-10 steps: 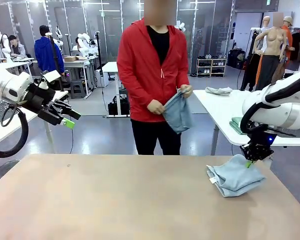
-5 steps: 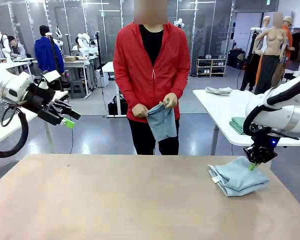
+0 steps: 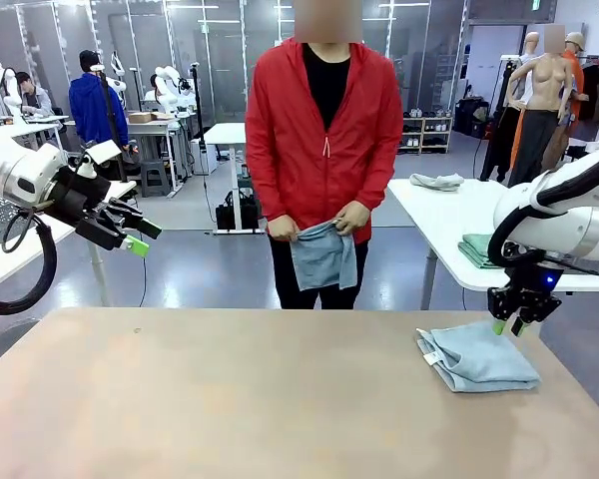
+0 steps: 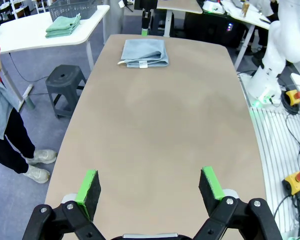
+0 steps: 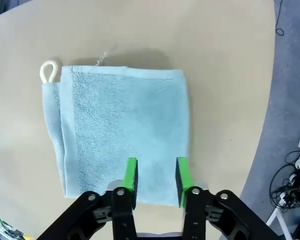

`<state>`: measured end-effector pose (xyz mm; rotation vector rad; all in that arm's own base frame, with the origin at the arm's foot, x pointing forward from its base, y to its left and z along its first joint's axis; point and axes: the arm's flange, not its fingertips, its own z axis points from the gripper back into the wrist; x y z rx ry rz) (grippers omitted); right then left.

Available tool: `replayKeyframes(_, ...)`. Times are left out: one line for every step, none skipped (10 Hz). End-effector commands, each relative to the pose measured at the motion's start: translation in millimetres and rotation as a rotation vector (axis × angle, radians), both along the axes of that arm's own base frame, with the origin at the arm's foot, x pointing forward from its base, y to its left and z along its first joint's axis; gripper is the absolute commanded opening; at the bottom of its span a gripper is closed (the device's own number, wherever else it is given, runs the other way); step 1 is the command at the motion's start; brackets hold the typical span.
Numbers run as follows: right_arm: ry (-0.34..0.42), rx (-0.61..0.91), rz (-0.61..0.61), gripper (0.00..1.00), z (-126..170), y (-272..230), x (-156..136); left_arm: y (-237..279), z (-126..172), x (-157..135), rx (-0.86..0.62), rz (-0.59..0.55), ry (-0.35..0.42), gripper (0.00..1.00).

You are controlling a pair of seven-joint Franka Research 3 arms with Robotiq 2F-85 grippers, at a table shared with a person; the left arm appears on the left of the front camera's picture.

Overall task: Fold the towels and place them in the basket.
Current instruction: Place the folded Towel with hook on the right side of the table.

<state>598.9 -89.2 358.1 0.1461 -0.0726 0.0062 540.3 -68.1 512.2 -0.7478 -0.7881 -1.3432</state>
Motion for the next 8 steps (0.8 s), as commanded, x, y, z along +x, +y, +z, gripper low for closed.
replayKeyframes(-0.012,-0.009,-0.026,0.85,24,14,-16,-1,0,0,0.003,0.006,-0.006,1.00)
replayKeyframes(-0.037,-0.024,-0.041,0.65,56,34,-32,-1,0,0,0.003,0.006,-0.006,1.00)
replayKeyframes(-0.070,-0.045,-0.057,0.64,97,56,-54,-1,0,0,0.003,0.006,-0.006,1.00)
replayKeyframes(-0.148,-0.068,-0.053,0.85,144,89,-87,-1,0,0,0.003,0.006,-0.006,1.00)
replayKeyframes(-0.224,-0.092,-0.077,0.85,181,122,-115,-1,0,0,0.003,0.006,-0.006,1.00)
replayKeyframes(-0.293,-0.099,-0.105,0.85,212,149,-142,-1,0,0,0.003,0.006,-0.006,1.00)
replayKeyframes(-0.316,-0.090,-0.100,0.85,238,170,-167,-1,0,0,0.003,0.006,-0.006,1.00)
replayKeyframes(-0.325,-0.095,-0.088,0.85,256,183,-190,-1,0,0,0.003,0.006,-0.006,1.00)
